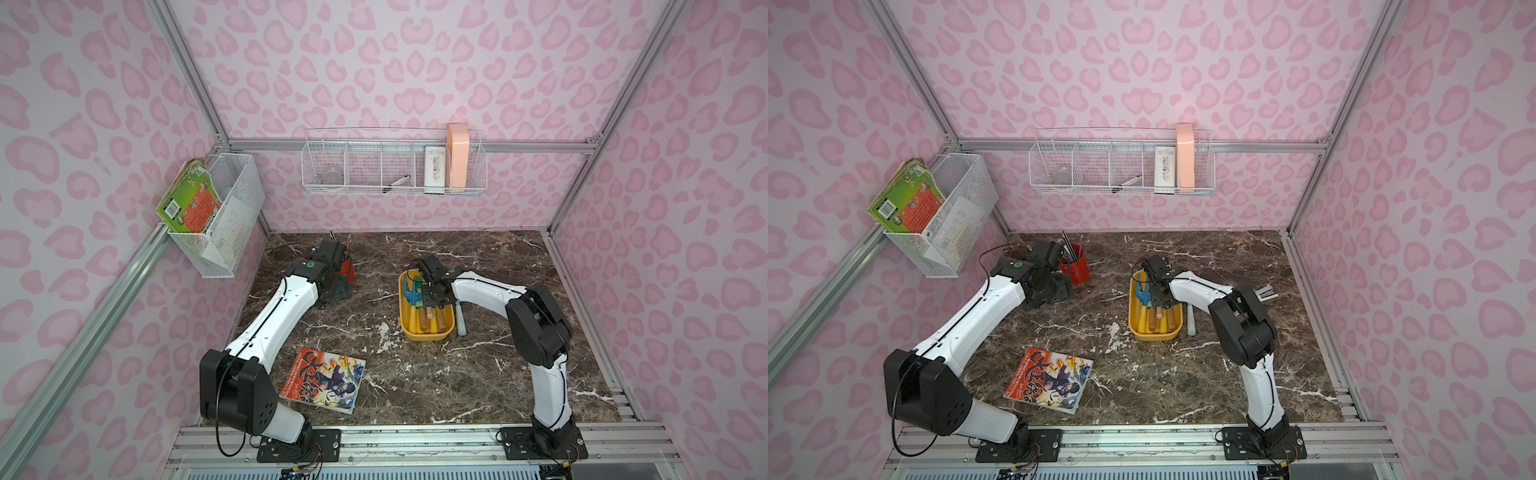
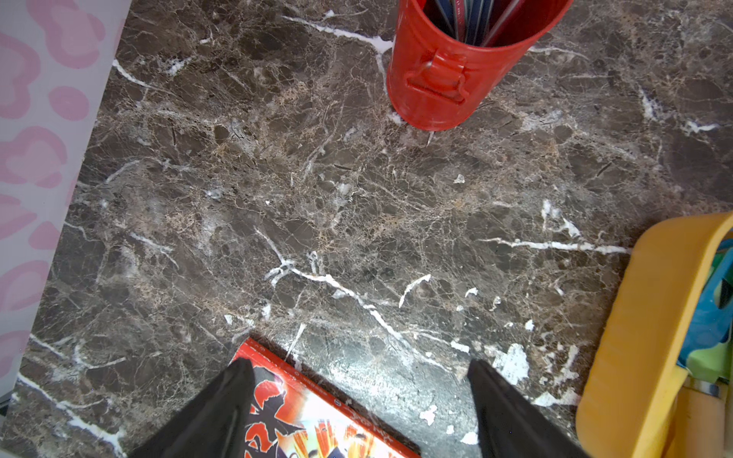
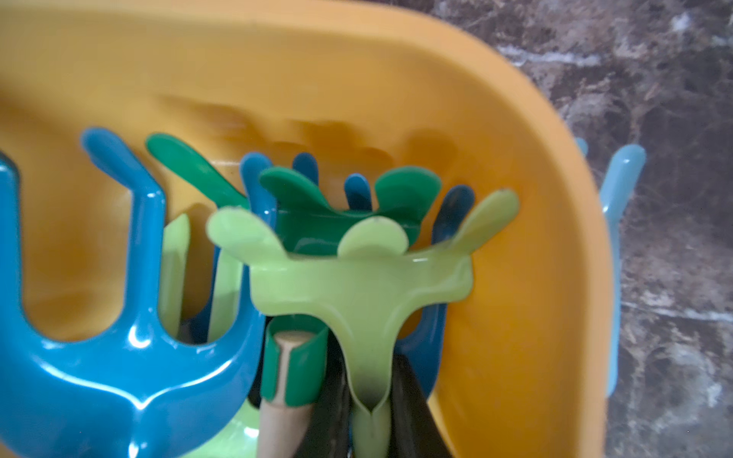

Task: Take the hand rake out of the storage box
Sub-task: Pick up the rake from the storage box.

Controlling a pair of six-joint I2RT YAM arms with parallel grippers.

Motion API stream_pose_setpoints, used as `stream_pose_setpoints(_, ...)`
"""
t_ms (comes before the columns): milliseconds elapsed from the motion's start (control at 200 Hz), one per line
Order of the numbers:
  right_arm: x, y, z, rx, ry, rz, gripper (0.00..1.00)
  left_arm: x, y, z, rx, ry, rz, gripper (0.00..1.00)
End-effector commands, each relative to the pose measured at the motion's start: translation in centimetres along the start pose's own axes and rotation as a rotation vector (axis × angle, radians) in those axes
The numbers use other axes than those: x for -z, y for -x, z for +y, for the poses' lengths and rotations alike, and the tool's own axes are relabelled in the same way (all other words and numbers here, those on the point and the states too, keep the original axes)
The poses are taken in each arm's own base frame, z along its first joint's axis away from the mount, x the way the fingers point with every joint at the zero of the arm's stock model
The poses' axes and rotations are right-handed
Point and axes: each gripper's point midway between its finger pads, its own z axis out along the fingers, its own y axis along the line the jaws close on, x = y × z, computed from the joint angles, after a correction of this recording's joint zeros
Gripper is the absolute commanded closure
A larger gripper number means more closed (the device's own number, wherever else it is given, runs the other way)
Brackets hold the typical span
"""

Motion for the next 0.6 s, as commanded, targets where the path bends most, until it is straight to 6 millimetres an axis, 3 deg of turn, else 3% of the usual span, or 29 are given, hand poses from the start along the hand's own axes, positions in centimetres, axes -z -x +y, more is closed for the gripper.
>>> stream_pose_setpoints(0, 1.2, 0.9, 0.2, -0.025, 0.021, -0.035, 0.82, 0.3, 0.0, 0.3, 0.001, 0.008, -0.007, 0.11)
stream_pose_setpoints(325, 6.2, 3.9, -1.1, -0.036, 0.022, -0.132, 0.84, 0.2, 0.2, 0.2, 0.009, 0.007, -0.007, 0.11)
stream_pose_setpoints(420, 7.4, 4.3, -3.3, -0.052, 0.002, -0.147, 0.84, 0.3, 0.3, 0.2, 0.009, 0.01, -0.011, 0.11)
stream_pose_setpoints(535, 8.0, 4.2, -7.6, -0.084, -0.005, -0.155, 0.84, 0.2, 0.2, 0.3, 0.0, 0.016, -0.011, 0.11)
stream_pose_setpoints(595, 6.8, 2.2, -9.9, -0.083, -0.024, -0.11, 0.84, 0.1, 0.2, 0.3, -0.001, 0.017, -0.008, 0.11)
